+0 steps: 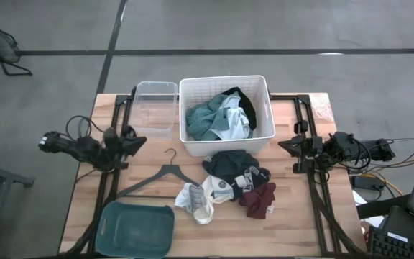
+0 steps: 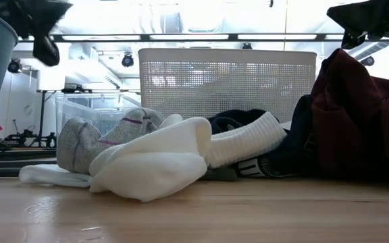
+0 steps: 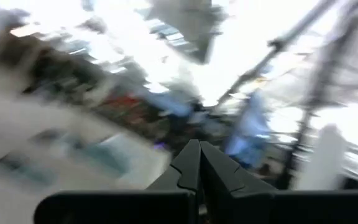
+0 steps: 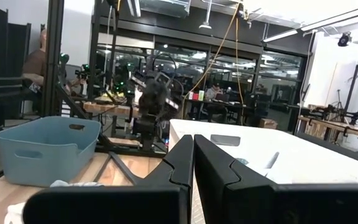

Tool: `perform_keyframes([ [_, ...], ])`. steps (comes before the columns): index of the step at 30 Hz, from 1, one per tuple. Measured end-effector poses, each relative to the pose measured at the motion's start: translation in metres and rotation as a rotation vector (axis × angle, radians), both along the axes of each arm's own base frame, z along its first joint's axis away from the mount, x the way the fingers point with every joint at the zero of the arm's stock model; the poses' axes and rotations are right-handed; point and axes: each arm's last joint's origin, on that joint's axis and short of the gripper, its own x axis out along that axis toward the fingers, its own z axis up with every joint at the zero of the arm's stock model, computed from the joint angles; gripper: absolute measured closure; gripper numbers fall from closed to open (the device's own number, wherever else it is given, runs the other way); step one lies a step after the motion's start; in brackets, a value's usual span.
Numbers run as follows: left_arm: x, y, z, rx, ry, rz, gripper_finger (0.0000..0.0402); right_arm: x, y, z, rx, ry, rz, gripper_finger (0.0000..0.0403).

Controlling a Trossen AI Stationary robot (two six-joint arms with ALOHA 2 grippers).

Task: Pick & Place Cloths
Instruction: Put the gray sock into the transparent bin

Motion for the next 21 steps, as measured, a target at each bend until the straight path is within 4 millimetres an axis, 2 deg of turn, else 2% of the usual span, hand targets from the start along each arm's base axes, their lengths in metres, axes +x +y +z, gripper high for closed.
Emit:
perform_keyframes([
  [2, 0.001, -0.003, 0.006, 0.083, -0.032, -0.078, 0.0393, 0.0, 0.0, 0.0, 0.01, 0.0, 0.002, 0.0394],
  [8, 0.012, -0.008, 0.028, 0.148, 0.041, -0.09, 0.0397, 0.0, 0.0, 0.0, -0.005, 0.001, -0.001, 0.0394],
  [14, 0.046, -0.02, 0.039, 0.219, 0.367, -0.133, 0.0399, 0.0, 0.0, 0.0, -0.01, 0.002, -0.002, 0.0394],
  [21, 0.093, -0.05, 0.045, 0.303, 0.687, -0.236, 0.0389, 0.0, 0.0, 0.0, -0.012, 0.002, -0.003, 0.0394],
])
